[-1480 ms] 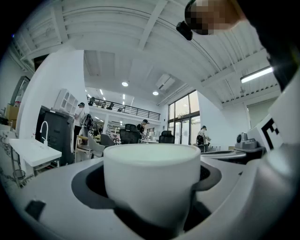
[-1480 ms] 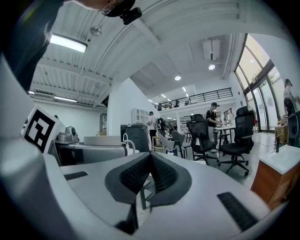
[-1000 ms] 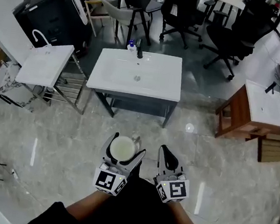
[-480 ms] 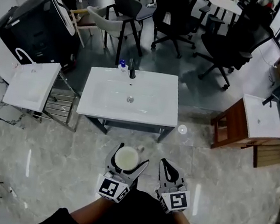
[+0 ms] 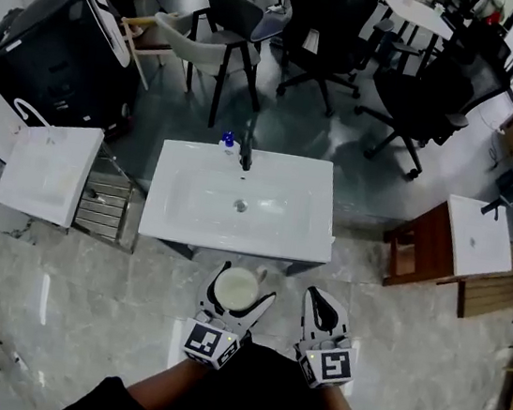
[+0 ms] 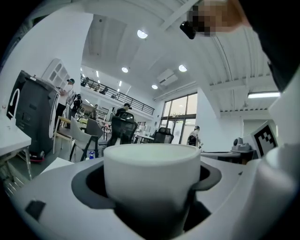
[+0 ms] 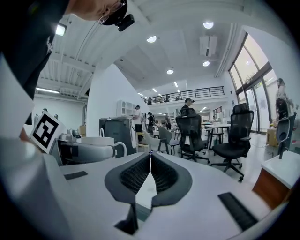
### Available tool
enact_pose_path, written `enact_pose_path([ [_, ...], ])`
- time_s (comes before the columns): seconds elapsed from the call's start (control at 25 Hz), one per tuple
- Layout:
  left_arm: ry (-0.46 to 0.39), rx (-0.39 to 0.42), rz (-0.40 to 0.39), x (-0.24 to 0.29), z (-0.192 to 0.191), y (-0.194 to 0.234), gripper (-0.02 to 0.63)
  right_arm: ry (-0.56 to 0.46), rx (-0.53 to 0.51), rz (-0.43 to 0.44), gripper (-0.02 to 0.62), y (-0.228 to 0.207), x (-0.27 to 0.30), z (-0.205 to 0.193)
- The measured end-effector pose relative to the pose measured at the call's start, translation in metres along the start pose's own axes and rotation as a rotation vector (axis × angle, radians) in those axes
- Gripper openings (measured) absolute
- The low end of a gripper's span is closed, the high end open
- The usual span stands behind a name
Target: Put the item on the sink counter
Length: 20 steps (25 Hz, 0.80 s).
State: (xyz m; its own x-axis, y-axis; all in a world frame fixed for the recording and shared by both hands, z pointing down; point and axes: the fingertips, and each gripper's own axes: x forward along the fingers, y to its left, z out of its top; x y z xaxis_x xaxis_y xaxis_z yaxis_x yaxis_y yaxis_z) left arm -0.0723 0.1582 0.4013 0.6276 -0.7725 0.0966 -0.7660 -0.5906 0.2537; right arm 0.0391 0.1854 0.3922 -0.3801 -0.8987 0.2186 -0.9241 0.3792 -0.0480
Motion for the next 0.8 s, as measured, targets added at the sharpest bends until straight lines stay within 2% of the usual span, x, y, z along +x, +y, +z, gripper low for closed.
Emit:
enact_pose_path([
  [0.08, -0.002, 0.008, -0.013, 0.014, 0.002, 0.013, 0.455, 0.013, -0.032, -0.063, 0.032, -0.012, 0.017, 0.000],
  [0.16, 0.008, 0.018, -0.037, 0.027, 0.003, 0.025, 0.454, 0.016, -0.049, -0.092, 0.032, -0.016, 0.036, 0.001],
  [0.36, 0.012, 0.035, -0.098, 0.042, 0.015, 0.044, 0.454, -0.006, -0.021, -0.085, 0.032, -0.010, 0.075, 0.012],
  [0.56, 0.012, 0.019, -0.098, 0.060, 0.012, 0.052, 0.454, 0.008, -0.041, -0.077, 0.032, -0.015, 0.091, 0.015],
  [0.8, 0.025, 0.047, -0.106, 0.090, 0.003, 0.062, 0.454, 0.024, -0.020, -0.077, 0.032, -0.035, 0.122, 0.006],
])
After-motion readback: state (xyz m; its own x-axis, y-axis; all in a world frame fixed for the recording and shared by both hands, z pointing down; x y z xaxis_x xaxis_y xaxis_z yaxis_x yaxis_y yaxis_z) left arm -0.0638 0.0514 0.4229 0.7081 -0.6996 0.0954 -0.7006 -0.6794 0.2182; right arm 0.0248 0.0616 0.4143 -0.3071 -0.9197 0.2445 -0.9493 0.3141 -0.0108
